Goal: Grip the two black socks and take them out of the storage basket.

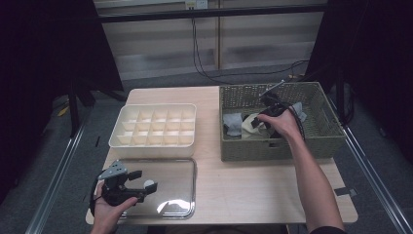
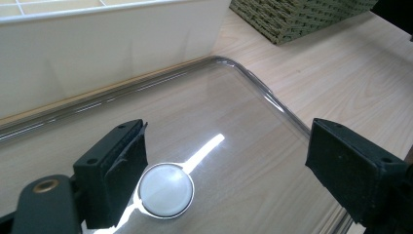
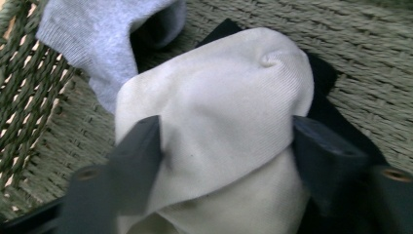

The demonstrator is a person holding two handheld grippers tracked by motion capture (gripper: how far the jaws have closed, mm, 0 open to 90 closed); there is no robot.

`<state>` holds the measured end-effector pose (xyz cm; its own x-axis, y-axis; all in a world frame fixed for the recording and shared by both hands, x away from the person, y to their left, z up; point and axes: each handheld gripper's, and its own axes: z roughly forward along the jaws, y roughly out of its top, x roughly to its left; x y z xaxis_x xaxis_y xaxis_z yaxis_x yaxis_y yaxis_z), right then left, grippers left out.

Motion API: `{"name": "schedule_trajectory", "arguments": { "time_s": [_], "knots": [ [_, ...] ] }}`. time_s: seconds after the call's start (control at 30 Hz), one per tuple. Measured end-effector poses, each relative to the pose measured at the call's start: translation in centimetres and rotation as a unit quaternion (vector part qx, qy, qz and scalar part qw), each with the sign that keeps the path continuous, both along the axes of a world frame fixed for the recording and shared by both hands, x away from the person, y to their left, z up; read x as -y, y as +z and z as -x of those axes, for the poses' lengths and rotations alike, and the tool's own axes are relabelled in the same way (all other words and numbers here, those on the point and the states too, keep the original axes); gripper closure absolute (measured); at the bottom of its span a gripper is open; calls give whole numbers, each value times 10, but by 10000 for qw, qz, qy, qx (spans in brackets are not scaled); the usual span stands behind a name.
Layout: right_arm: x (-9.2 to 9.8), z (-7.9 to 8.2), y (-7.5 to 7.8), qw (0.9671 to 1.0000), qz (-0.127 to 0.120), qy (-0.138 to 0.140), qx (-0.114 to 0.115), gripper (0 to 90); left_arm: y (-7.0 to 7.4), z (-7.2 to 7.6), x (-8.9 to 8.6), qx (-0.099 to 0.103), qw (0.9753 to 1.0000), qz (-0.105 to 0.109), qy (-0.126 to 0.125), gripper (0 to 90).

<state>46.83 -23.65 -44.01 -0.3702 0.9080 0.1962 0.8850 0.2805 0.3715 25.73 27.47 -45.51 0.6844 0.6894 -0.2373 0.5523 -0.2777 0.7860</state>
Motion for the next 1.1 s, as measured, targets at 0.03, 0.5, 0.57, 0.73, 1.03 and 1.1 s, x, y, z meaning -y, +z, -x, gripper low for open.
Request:
{"name": "schedule_trajectory", "arguments": {
  "time_s": [0.03, 0.5, 0.57, 0.73, 1.03, 1.1],
  "knots": [
    [0, 0, 0, 10000, -9, 7, -19, 375, 0, 0, 0, -3, 10000, 29, 18, 146],
    [2, 5, 17, 9990, -180, -58, 410, 801, 1, 0, -2, 19, 10000, 44, 36, 146],
    [2, 6, 21, 9979, -319, -28, 566, 802, 1, -1, -2, 9, 10000, 40, 30, 146],
    [-5, 7, 33, 9933, -720, -39, 904, 806, 0, -1, -1, 3, 10000, 32, 29, 144],
    [-25, 0, 44, 9853, -1243, 176, 1162, 807, 1, -1, -1, 10, 10000, 35, 8, 143],
    [-31, -2, 44, 9848, -1262, 218, 1171, 807, 0, -2, -1, 5, 10000, 21, -8, 143]
  ]
}}
